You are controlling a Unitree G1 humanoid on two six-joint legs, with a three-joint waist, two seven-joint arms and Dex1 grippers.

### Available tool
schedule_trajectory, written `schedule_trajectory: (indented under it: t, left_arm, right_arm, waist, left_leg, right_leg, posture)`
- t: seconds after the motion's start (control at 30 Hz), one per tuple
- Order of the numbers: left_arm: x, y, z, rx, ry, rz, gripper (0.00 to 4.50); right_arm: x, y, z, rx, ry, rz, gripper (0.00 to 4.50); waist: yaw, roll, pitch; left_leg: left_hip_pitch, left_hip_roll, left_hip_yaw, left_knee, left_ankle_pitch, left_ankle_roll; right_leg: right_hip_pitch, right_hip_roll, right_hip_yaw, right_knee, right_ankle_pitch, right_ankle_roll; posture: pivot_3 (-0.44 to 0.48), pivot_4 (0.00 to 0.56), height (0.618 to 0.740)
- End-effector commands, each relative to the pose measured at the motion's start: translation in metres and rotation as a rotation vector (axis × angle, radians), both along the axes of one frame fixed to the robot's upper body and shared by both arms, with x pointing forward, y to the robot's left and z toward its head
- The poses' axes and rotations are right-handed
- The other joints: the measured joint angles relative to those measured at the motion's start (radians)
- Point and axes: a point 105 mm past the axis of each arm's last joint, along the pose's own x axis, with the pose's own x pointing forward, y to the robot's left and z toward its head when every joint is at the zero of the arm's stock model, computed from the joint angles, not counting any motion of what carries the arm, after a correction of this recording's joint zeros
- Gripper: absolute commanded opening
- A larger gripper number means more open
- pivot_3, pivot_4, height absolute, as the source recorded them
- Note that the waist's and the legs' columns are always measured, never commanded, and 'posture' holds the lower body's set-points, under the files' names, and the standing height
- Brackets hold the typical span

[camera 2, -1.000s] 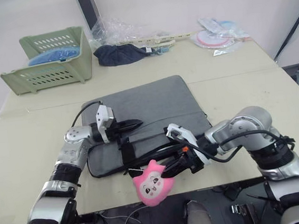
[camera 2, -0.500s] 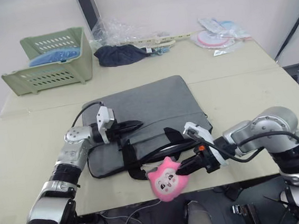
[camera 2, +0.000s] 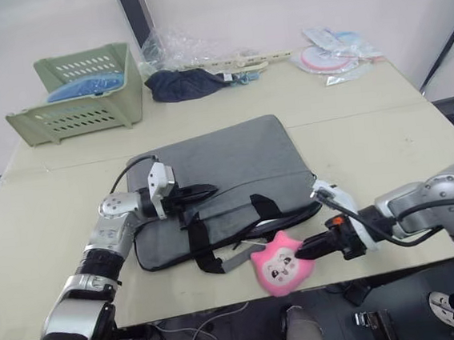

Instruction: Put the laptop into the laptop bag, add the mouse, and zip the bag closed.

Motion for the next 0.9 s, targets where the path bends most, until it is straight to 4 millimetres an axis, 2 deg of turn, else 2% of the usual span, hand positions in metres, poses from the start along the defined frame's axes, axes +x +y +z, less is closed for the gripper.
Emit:
schedule_trajectory:
  t: [0.03,0.23,0.33,0.5,0.9]
  left_arm:
    - [-0.031,0.017,-0.088,0.192,0.312,0.005,0.00]
    - [-0.030,0.019,-0.088,0.196,0.312,0.007,0.00]
    - [-0.030,0.020,-0.087,0.197,0.312,0.008,0.00]
    - [-0.029,0.021,-0.088,0.203,0.315,0.006,0.00]
    - [-0.030,0.018,-0.090,0.209,0.318,-0.009,0.00]
  right_arm:
    - [0.001,-0.012,0.008,-0.007,-0.021,-0.040,0.11]
    - [0.003,-0.036,0.008,-0.040,-0.015,-0.137,0.11]
    - [0.002,-0.041,0.007,-0.049,-0.015,-0.156,0.11]
    - [0.000,-0.063,0.007,-0.081,-0.009,-0.230,0.11]
    - [-0.002,-0.094,0.011,-0.136,-0.025,-0.316,0.11]
  waist:
    - [0.000,0.000,0.000]
    - [0.003,0.001,-0.001]
    - [0.006,0.003,-0.002]
    - [0.014,0.003,-0.002]
    - [0.019,0.004,-0.002]
  left_leg:
    - [0.000,0.000,0.000,0.000,0.000,0.000]
    - [0.000,0.000,0.000,0.000,0.000,0.000]
    - [0.000,0.000,0.000,-0.001,0.000,0.000]
    - [0.001,0.000,0.001,-0.001,0.000,0.000]
    - [0.002,0.000,0.001,-0.001,0.000,0.000]
  right_leg:
    - [0.000,0.000,0.000,0.000,0.000,0.000]
    - [0.000,0.000,0.000,-0.005,0.000,0.001]
    - [0.001,0.000,0.000,-0.005,0.000,0.001]
    - [0.001,0.000,0.000,-0.006,0.000,0.001]
    - [0.002,0.001,0.000,-0.006,0.001,0.001]
  posture:
    - [0.000,0.150,0.740]
    - [0.000,0.150,0.740]
    - [0.000,0.150,0.740]
    - [0.000,0.150,0.740]
    - [0.000,0.150,0.740]
